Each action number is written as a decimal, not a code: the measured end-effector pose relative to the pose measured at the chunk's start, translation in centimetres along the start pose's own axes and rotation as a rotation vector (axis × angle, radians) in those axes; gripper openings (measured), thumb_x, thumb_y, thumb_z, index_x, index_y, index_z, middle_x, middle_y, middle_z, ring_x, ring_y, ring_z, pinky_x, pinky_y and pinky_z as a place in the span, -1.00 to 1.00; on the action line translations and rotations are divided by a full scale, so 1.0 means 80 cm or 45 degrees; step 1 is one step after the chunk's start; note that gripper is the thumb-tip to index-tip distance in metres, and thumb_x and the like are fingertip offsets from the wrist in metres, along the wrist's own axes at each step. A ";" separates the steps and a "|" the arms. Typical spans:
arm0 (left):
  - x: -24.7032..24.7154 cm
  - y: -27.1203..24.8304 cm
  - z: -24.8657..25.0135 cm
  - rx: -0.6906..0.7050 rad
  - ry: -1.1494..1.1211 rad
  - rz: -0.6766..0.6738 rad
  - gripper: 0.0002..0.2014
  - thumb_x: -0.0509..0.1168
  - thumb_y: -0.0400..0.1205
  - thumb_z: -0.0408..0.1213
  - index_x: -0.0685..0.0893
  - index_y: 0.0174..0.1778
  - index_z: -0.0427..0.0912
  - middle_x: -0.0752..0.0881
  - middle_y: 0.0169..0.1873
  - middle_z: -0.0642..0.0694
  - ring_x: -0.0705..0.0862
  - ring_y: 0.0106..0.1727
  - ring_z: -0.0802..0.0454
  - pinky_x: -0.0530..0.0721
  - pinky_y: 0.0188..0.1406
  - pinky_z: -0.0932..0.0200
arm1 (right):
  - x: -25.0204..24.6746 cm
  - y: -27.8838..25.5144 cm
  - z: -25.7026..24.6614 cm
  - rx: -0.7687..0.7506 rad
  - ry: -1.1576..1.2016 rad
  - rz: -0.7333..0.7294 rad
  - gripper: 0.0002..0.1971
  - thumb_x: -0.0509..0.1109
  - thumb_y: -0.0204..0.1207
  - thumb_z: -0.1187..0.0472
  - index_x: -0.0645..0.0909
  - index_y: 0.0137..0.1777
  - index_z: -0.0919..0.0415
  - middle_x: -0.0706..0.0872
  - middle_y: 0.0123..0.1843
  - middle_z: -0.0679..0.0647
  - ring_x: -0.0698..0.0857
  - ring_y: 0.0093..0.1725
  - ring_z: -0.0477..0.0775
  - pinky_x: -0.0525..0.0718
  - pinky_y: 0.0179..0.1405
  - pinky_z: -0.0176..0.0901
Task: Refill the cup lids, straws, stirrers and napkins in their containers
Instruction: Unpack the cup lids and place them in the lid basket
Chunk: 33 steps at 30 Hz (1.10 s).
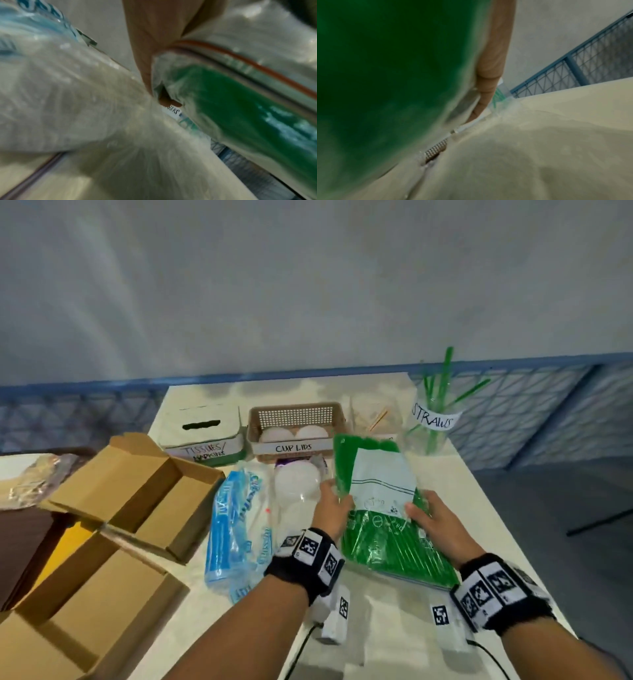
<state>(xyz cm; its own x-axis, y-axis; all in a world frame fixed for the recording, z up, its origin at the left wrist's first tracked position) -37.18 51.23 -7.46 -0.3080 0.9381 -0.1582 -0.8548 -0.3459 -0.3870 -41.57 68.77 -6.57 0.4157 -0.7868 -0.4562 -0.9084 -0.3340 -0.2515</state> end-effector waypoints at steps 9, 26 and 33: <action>0.054 0.026 -0.027 0.076 0.581 -0.082 -0.20 0.18 0.60 -0.58 -0.10 0.64 -0.03 0.36 0.42 -0.38 0.58 0.25 -0.27 0.54 0.36 -0.10 | 0.000 0.042 0.049 -0.083 -0.387 0.098 -0.45 0.29 0.58 0.39 0.24 0.51 0.08 0.53 0.42 0.29 0.54 0.39 0.24 0.47 0.28 -0.10; 0.063 0.017 -0.035 -0.083 1.050 -0.110 -0.17 0.24 0.60 -0.53 -0.20 0.63 -0.35 -0.32 0.59 -0.38 -0.08 0.66 -0.27 0.11 0.63 0.06 | 0.044 0.063 0.060 0.160 -0.677 0.017 -0.32 0.30 0.60 0.10 0.05 0.63 0.16 0.07 0.61 0.31 0.21 0.53 0.37 0.28 0.47 0.12; -0.007 -0.019 0.036 0.286 0.254 0.092 -0.51 0.15 0.59 -0.60 0.24 0.43 -0.33 0.39 0.38 -0.22 0.49 0.38 -0.08 0.50 0.37 0.13 | 0.045 0.036 -0.059 -0.494 -0.371 0.244 -0.40 0.40 0.53 0.27 0.28 0.53 0.21 0.29 0.50 0.25 0.40 0.44 0.20 0.36 0.38 -0.15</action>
<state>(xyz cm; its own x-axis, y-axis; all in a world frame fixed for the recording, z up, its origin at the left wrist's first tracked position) -36.91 51.27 -4.17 -0.3024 0.8820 -0.3615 -0.9114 -0.3785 -0.1613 -42.92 62.56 -4.93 0.1857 -0.6943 -0.6954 -0.8965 -0.4094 0.1693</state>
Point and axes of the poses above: each hand's wrist, its own y-axis towards the middle knuckle, its own x-axis out of the palm, z = x × y, the point moved 1 cm from there along y, towards the middle knuckle
